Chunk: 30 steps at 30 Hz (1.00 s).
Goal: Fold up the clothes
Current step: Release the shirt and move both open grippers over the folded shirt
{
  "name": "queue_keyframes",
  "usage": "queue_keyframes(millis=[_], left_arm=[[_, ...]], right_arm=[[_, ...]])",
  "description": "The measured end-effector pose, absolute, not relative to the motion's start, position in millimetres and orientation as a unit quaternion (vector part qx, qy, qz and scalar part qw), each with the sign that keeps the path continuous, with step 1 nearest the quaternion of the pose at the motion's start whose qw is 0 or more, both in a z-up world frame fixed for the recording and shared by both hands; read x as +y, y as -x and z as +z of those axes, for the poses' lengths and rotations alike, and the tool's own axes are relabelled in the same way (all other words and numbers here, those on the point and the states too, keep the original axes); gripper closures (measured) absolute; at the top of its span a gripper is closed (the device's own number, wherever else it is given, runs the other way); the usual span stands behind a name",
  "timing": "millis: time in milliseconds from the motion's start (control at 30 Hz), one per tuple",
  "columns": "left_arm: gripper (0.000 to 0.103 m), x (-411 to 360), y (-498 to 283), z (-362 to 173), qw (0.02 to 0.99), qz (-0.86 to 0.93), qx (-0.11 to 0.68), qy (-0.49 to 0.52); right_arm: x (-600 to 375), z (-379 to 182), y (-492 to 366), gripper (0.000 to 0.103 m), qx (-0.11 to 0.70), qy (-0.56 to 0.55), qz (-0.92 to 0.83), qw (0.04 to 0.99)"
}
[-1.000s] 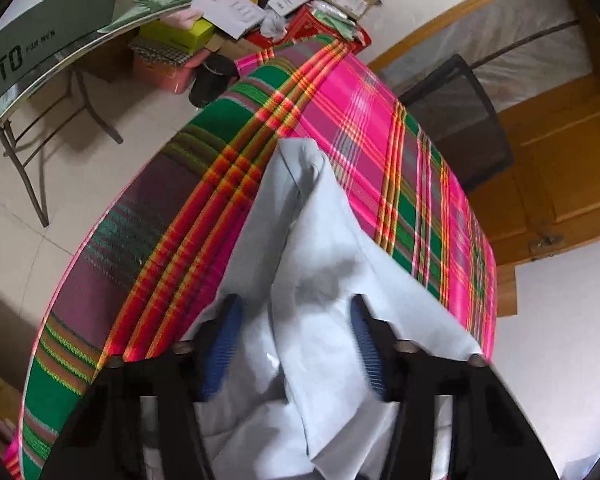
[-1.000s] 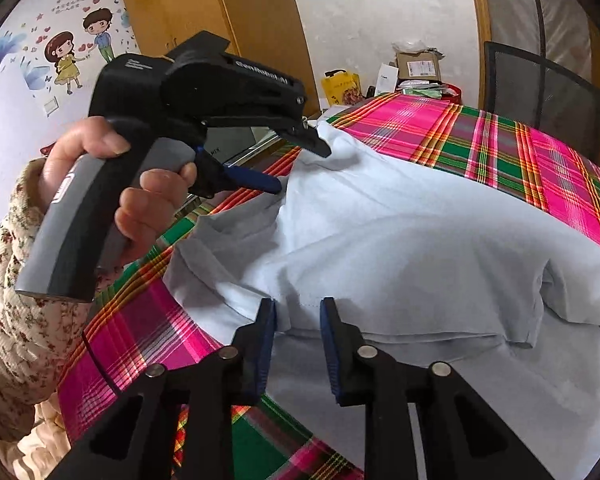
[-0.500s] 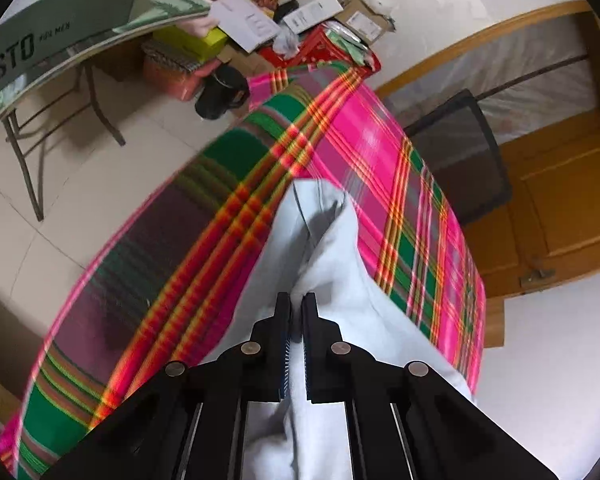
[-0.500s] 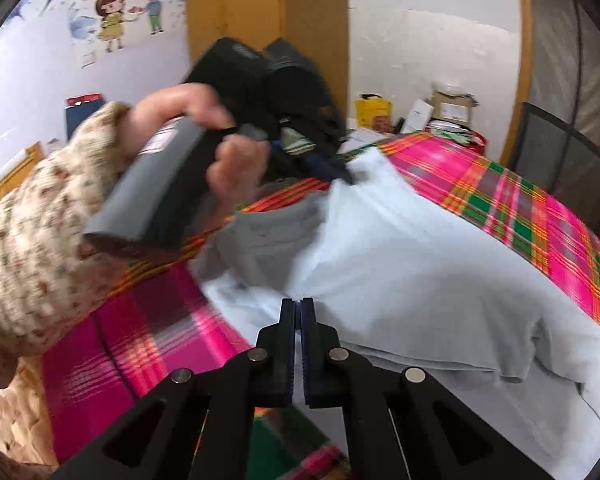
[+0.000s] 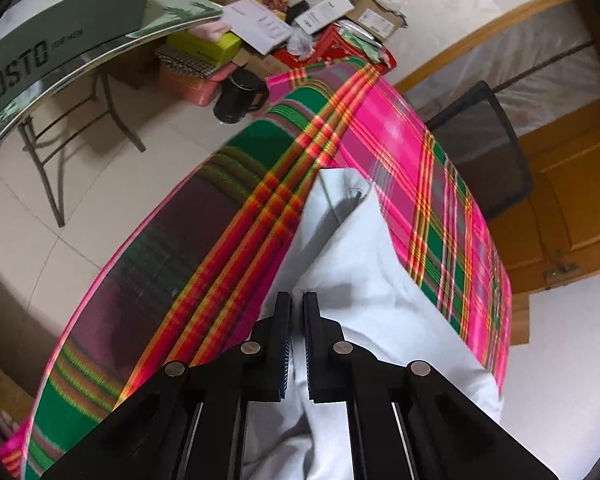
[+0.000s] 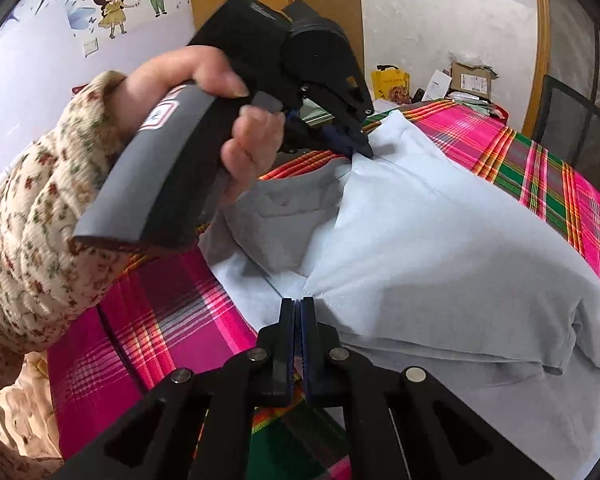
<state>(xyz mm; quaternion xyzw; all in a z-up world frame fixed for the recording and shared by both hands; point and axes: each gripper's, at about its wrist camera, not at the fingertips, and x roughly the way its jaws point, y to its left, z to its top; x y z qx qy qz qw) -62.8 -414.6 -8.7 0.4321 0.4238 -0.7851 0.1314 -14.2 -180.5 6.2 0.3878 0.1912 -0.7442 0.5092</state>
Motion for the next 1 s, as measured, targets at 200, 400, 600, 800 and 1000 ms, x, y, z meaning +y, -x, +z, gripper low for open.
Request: queue_keyframes(millis=[200,400,600,800,1000], left_arm=[[0.094,-420,53,-10,0.138,-0.774,0.441,-0.433],[0.086,-418,46,12,0.166,-0.791,0.416,-0.417],[0.075,-399,68,34,0.136,-0.825,0.378,-0.397],[0.072,-374,110,18,0.096,-0.817,0.345,-0.452],[0.072,-379,113,2,0.099,-0.810,0.337,-0.469]], right_arm=[[-151,26,31,0.098,0.160,-0.389,-0.753,0.506],[-97,51,89,0.095,0.082,-0.381,-0.804,0.450],[-70,51,154,0.095,0.046,-0.385,-0.847,0.363],[-75,36,190,0.095,0.028,-0.425,-0.832,0.356],[-73,14,169,0.094,0.058,-0.449,-0.815,0.362]])
